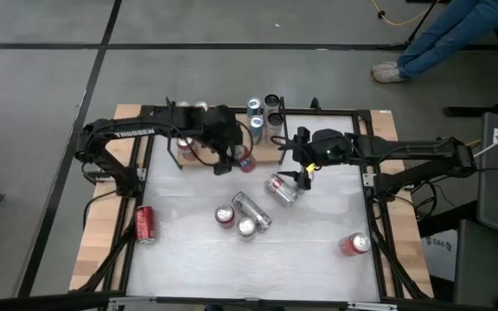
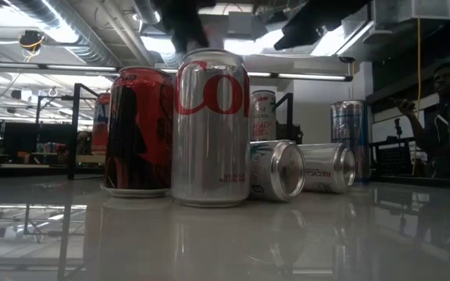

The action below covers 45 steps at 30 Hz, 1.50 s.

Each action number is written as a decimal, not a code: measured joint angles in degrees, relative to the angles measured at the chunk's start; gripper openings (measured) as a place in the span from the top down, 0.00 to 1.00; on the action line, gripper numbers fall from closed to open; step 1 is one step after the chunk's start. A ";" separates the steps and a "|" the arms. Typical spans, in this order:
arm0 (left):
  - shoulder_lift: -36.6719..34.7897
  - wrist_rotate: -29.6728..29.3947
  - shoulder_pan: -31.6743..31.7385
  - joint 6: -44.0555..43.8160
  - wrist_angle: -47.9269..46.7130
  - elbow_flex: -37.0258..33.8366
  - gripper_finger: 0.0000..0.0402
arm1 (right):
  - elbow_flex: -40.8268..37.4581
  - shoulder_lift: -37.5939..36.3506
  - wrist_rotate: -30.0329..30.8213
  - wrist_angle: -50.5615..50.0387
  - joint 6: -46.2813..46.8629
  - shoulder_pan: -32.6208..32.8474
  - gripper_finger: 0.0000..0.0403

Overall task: Place canned beverage on shelf
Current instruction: Put the red soda can on the shelf aligned with the other red soda can

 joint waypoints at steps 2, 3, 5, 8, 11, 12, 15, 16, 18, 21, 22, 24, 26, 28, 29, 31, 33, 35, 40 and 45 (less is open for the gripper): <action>0.10 -0.09 2.31 1.59 -2.48 0.00 0.29 | 0.65 0.00 -0.01 0.11 -0.56 0.00 0.13; 0.11 -0.11 3.61 2.47 -3.84 0.00 0.29 | 0.93 0.00 -0.04 0.16 -0.62 0.02 0.13; 0.09 -0.37 6.11 4.29 -5.71 0.00 0.29 | 1.14 0.00 -0.06 0.05 -0.62 0.02 0.13; 0.09 -0.82 10.08 7.27 -7.42 0.00 0.29 | 1.14 0.00 -0.06 0.04 -0.64 0.02 0.13; 0.09 -0.91 14.29 10.01 -9.70 0.00 0.29 | 1.14 0.02 -0.09 0.06 -0.64 0.02 0.13; 0.09 -0.93 15.69 10.85 -10.52 0.00 0.29 | 1.14 0.02 -0.10 0.05 -0.64 0.02 0.13; 0.09 -0.94 19.23 12.81 -13.25 0.00 0.29 | 1.14 0.04 -0.10 0.07 -0.64 0.02 0.13; 0.09 -0.88 20.16 13.36 -13.70 0.00 0.29 | 1.14 0.04 -0.11 0.07 -0.64 0.02 0.13; 0.09 -0.83 21.89 14.73 -14.20 0.00 0.29 | 1.14 0.04 -0.12 0.07 -0.65 0.02 0.13; 0.07 -0.34 23.90 16.02 -14.03 -0.46 0.29 | 1.14 0.04 -0.12 0.09 -0.64 0.02 0.13; 0.07 -0.24 24.36 16.00 -13.42 -1.01 0.29 | 1.14 0.04 -0.12 0.09 -0.64 0.02 0.13; 0.07 -0.24 25.15 16.00 -13.15 -2.86 0.29 | 1.14 0.04 -0.14 0.09 -0.64 0.02 0.13; 0.07 -0.21 25.67 16.04 -13.13 -5.10 0.29 | 1.14 0.07 -0.14 0.12 -0.66 0.02 0.13; 0.07 -0.10 26.16 16.67 -11.36 -7.20 0.29 | 1.14 0.07 -0.14 0.11 -0.66 0.02 0.13; 0.07 -0.01 26.31 17.20 -10.21 -8.18 0.29 | 1.14 0.07 -0.14 0.12 -0.67 0.02 0.13; 0.08 -0.03 26.76 17.51 -8.86 -9.57 0.29 | 1.14 0.07 -0.14 0.14 -0.67 0.02 0.13; 0.09 -0.06 27.17 17.60 -8.12 -10.38 0.29 | 1.14 0.07 -0.14 0.16 -0.66 0.02 0.13; 0.09 -0.06 27.68 18.22 -7.92 -10.68 0.29 | 1.14 0.07 -0.14 0.16 -0.67 0.02 0.13; 0.05 0.02 28.89 18.58 -7.96 -11.87 0.29 | 1.14 0.07 -0.17 0.18 -0.60 0.02 0.13; 0.00 0.06 29.13 18.87 -7.89 -12.13 0.29 | 1.14 0.07 -0.17 0.18 -0.58 0.02 0.13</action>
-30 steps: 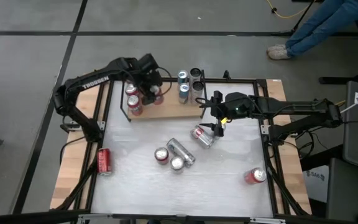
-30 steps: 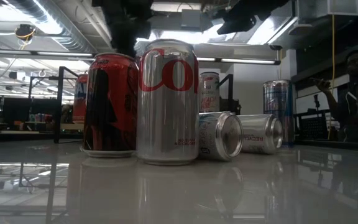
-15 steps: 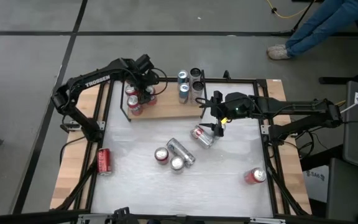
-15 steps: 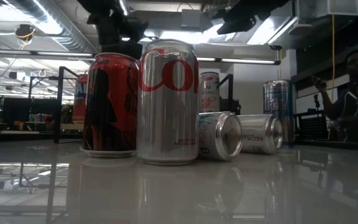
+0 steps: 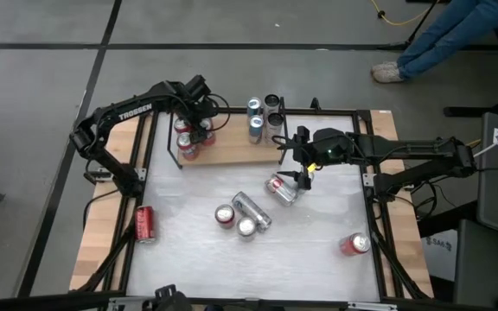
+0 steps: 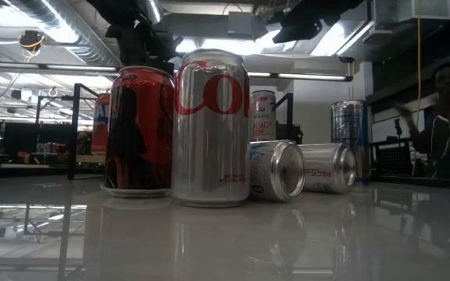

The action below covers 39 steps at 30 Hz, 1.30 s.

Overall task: Place canned beverage on shelf
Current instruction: Put the red soda can on the shelf aligned with the other red soda can

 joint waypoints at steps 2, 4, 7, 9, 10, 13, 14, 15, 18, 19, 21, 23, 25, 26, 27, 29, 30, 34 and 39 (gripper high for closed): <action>0.00 -0.11 0.00 -0.02 -0.10 -0.01 0.28 | 0.00 0.00 0.00 0.00 0.02 0.00 0.13; 0.00 -0.13 0.00 -0.02 -0.15 -0.04 0.26 | 0.00 0.00 0.00 0.00 0.07 0.00 0.13; 0.00 -0.39 0.00 -0.02 -0.17 -0.09 0.23 | 0.00 0.00 0.00 0.00 0.09 0.00 0.13; 0.00 -0.45 0.00 0.00 -0.21 -0.11 0.21 | 0.00 0.00 0.00 0.00 0.11 0.00 0.13; 0.00 -0.50 0.00 -0.01 -0.23 -0.11 0.21 | 0.00 0.00 0.00 0.00 0.11 0.00 0.13; 0.02 -0.60 0.00 -0.01 -0.31 -0.11 0.20 | 0.00 0.01 0.00 0.00 0.11 0.00 0.13; 0.02 -0.62 0.00 -0.02 -0.33 -0.13 0.20 | 0.00 0.00 0.00 -0.01 0.11 0.00 0.13; 0.02 -0.73 0.00 -0.02 -0.35 -0.13 0.20 | 0.00 0.01 0.00 0.00 0.11 0.00 0.13; -0.53 -0.93 0.00 0.00 -0.60 -0.26 0.20 | 0.00 0.02 0.00 -0.02 0.11 0.00 0.13; -0.86 -1.06 0.00 0.02 -0.85 -0.31 0.19 | 0.00 0.02 0.00 -0.02 0.11 0.00 0.13; -1.65 -1.13 0.00 -0.01 -0.82 -0.31 0.19 | 0.00 0.02 0.00 -0.02 0.11 0.00 0.13; -2.43 -1.05 0.00 -0.22 -0.58 -0.31 0.19 | 0.00 0.02 0.00 -0.02 0.11 0.00 0.13; -2.86 -1.01 0.00 -0.24 -0.52 -0.31 0.19 | 0.00 0.02 0.00 -0.02 0.11 0.00 0.13; -3.00 -0.95 -0.13 -0.24 -0.52 -0.31 0.19 | 0.00 0.02 0.00 -0.02 0.08 0.00 0.13; -3.06 -0.95 -0.13 -0.28 -0.50 -0.31 0.19 | 0.00 0.02 0.00 -0.02 0.05 0.00 0.13; -3.13 -0.97 -0.17 -0.31 -0.44 -0.31 0.19 | 0.00 0.02 -0.02 -0.02 0.04 0.00 0.13; -3.13 -0.97 -0.17 -0.33 -0.42 -0.31 0.19 | 0.00 0.02 0.00 -0.02 0.02 0.00 0.13; -3.13 -0.95 -0.17 -0.35 -0.37 -0.28 0.19 | 0.00 0.01 0.00 -0.02 0.00 0.01 0.13; -3.90 -0.90 -0.27 -0.37 -0.14 -0.27 0.19 | 0.00 0.02 -0.01 -0.02 0.00 0.00 0.13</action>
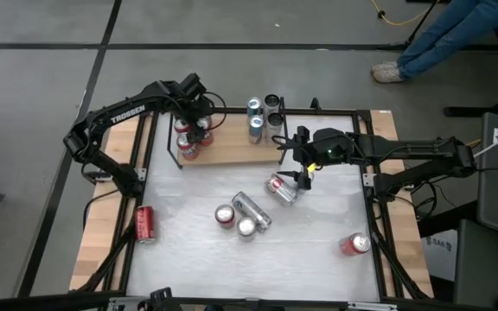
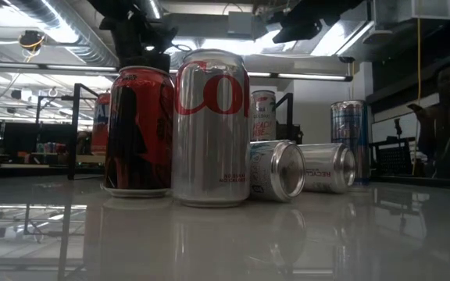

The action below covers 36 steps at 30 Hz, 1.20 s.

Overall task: Place canned beverage on shelf
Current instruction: Put the red soda can on the shelf aligned with the other red soda can

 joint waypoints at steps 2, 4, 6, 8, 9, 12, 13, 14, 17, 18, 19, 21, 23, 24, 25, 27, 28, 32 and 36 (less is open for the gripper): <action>-0.90 0.04 -0.02 0.00 0.03 0.03 0.19 | 0.00 0.00 0.00 0.00 -0.02 0.01 0.13; -2.08 0.06 -0.02 -0.01 0.16 0.03 0.19 | 0.00 0.00 0.00 0.00 -0.02 0.00 0.13; -3.38 0.22 -0.19 -0.13 0.36 0.07 0.19 | 0.00 0.00 0.01 0.00 -0.02 0.02 0.13; -4.93 0.24 -0.41 -0.17 0.38 0.07 0.19 | 0.00 0.00 0.01 0.00 -0.02 0.00 0.13; -5.76 0.23 -0.65 -0.17 0.40 0.07 0.19 | 0.00 0.00 0.01 0.00 -0.02 0.02 0.13; -8.10 0.30 -1.92 -0.67 0.49 0.08 0.19 | 0.00 0.00 0.01 0.00 -0.02 0.00 0.13; -8.89 0.33 -2.43 -1.49 0.57 0.09 0.19 | 0.00 0.00 0.01 0.00 -0.02 0.02 0.13; -9.71 0.35 -2.96 -2.41 0.81 0.08 0.19 | 0.00 0.00 0.01 0.00 -0.02 0.00 0.13; -11.85 0.37 -4.68 -6.34 2.08 0.11 0.19 | 0.00 0.00 0.01 0.02 -0.03 0.02 0.13; -12.36 0.35 -5.22 -8.15 2.51 0.09 0.19 | 0.00 0.00 0.01 0.01 -0.04 0.02 0.13; -12.80 0.36 -5.85 -10.20 3.06 0.09 0.19 | 0.00 0.00 0.01 0.01 -0.04 0.02 0.13; -13.44 0.42 -7.29 -14.37 4.30 0.11 0.19 | 0.00 0.00 0.01 0.02 -0.02 0.02 0.13; -13.60 0.41 -8.70 -16.95 4.74 0.14 0.19 | 0.00 0.00 0.01 0.01 -0.04 0.02 0.13; -13.52 0.39 -9.44 -17.67 4.64 0.14 0.20 | 0.00 0.00 0.01 0.02 -0.04 0.02 0.13; -13.26 0.39 -10.21 -17.96 4.60 0.14 0.20 | 0.00 0.00 0.00 0.02 -0.04 0.02 0.13; -12.57 0.33 -11.78 -18.06 4.58 0.14 0.21 | 0.00 0.00 0.01 0.02 -0.04 0.01 0.13; -12.15 0.35 -12.47 -18.05 4.58 0.14 0.22 | 0.00 0.00 0.01 0.00 -0.04 0.02 0.13; -9.47 0.36 -14.78 -18.31 3.92 0.14 0.25 | 0.00 0.00 0.00 0.02 -0.04 0.01 0.13; -5.90 -0.35 -15.82 -19.00 2.44 0.14 0.28 | 0.00 0.00 -0.01 0.00 -0.04 0.02 0.13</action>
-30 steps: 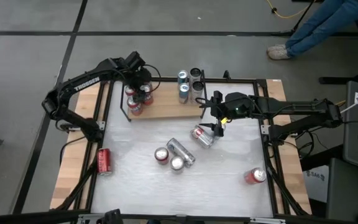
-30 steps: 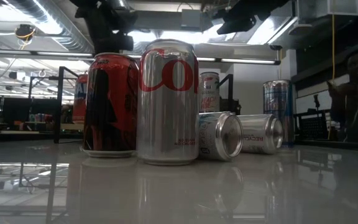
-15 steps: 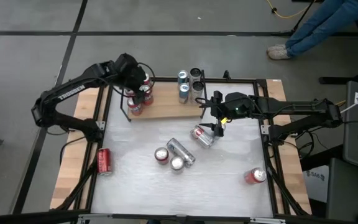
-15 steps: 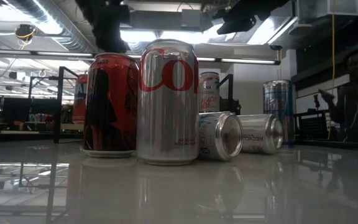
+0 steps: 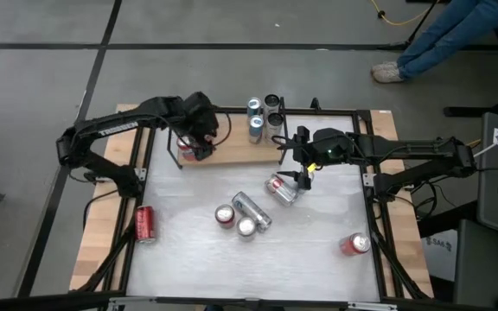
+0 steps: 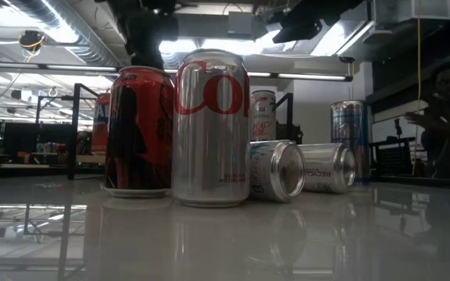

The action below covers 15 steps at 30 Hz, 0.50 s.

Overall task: Place canned beverage on shelf
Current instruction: Put the red soda can on the shelf aligned with the other red soda can

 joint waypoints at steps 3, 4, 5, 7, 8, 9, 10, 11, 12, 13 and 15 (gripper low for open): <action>2.22 -2.65 0.03 -0.08 -1.05 0.00 0.30 | 0.00 0.00 0.00 0.00 0.00 0.00 0.13; 2.75 -3.59 0.09 -0.08 -1.52 0.00 0.30 | 0.00 0.00 0.00 0.00 0.00 0.00 0.13; 3.16 -4.36 0.25 -0.08 -2.05 0.00 0.31 | 0.00 0.00 0.02 0.00 0.00 0.00 0.13; 3.77 -5.57 0.49 -0.06 -2.29 0.00 0.31 | 0.00 0.00 -0.01 -0.02 0.00 0.00 0.13; 3.95 -6.15 0.64 -0.06 -2.60 0.00 0.32 | 0.00 0.00 0.02 -0.02 0.00 -0.01 0.13; 4.10 -6.71 0.80 -0.06 -2.85 0.00 0.32 | 0.00 0.00 0.00 -0.02 0.00 -0.02 0.13; 4.11 -7.25 0.96 -0.06 -2.92 0.00 0.32 | 0.00 0.00 -0.01 -0.02 0.00 0.00 0.13; 4.11 -7.75 1.11 -0.06 -2.92 0.00 0.32 | 0.00 0.00 0.01 -0.03 0.00 -0.01 0.13; 4.11 -8.20 1.29 -0.06 -3.02 0.00 0.32 | 0.00 0.00 0.01 -0.02 0.00 0.00 0.13; 4.11 -8.85 1.44 -0.06 -3.15 0.00 0.32 | 0.00 0.00 -0.01 -0.02 0.00 -0.02 0.13; 4.11 -10.17 1.65 -0.04 -3.25 0.00 0.32 | 0.00 0.00 -0.01 -0.02 0.00 0.00 0.13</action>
